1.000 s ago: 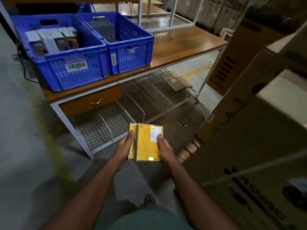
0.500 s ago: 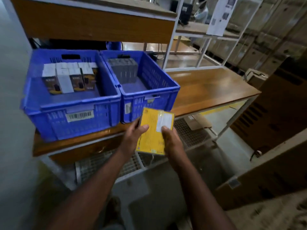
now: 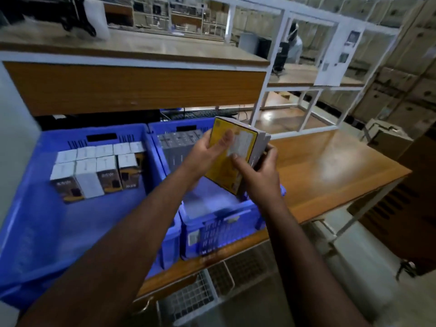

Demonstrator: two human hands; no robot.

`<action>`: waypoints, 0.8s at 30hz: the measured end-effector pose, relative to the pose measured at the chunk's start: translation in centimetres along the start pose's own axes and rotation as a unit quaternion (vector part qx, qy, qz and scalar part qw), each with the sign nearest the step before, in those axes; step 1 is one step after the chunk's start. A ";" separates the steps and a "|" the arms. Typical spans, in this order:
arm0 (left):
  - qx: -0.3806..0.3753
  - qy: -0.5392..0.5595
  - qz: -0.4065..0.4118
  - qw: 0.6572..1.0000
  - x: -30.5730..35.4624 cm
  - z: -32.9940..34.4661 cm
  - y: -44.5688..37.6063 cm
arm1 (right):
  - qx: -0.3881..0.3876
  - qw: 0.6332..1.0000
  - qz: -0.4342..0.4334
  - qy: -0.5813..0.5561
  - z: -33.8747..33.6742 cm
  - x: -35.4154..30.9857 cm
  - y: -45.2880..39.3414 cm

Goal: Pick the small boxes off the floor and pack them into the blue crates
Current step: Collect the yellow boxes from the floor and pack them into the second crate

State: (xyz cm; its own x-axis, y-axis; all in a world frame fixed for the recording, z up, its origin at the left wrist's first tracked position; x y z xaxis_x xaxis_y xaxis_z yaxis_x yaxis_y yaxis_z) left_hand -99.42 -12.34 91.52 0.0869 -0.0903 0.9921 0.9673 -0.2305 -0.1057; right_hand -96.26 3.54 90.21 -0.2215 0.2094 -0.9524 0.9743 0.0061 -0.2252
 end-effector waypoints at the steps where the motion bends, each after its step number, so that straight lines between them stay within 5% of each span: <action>1: 0.013 -0.012 -0.017 1.000 0.1 -0.5 -1.0 | 0.003 0.999 -0.002 0.037 0.5 0.4 -1.2; 6: 0.023 -0.048 -0.199 0.978 -1.4 -3.6 -6.6 | -0.019 0.982 -0.027 0.189 1.8 2.4 -6.9; 11: 0.064 0.018 -0.167 0.984 -3.0 -2.8 -12.8 | -0.060 0.975 -0.014 0.215 1.4 4.6 -13.1; 14: 0.069 -0.016 -0.166 0.984 -4.3 -2.5 -15.8 | -0.106 0.969 0.003 0.223 0.2 6.5 -16.4; 18: 0.118 -0.100 -0.162 0.975 -6.8 -4.0 -19.5 | -0.075 0.973 0.057 0.211 -0.2 9.4 -18.5; 21: 0.180 -0.368 -0.071 0.909 -9.2 -6.9 -21.5 | -0.047 0.981 0.091 0.162 1.4 11.4 -19.2; 24: 0.054 -0.595 -0.099 0.796 -12.4 -8.5 -22.3 | -0.003 0.989 0.107 0.104 3.9 12.9 -19.7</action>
State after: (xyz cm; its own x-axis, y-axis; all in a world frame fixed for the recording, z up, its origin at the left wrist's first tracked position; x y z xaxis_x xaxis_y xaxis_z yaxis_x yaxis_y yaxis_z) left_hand -124.12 -14.33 80.99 0.0317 0.9335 0.3572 0.9994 -0.0356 0.0044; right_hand -118.50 2.35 81.54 0.0027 0.4033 -0.9150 0.9983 -0.0543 -0.0210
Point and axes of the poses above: each hand's wrist, its own y-axis away from the middle knuckle, its own z-axis out of the palm, x = y × z, the point moved 2 cm from there along -y, towards the middle knuckle, and after that the axes turned 6 degrees about -x, right-handed, at the moved point
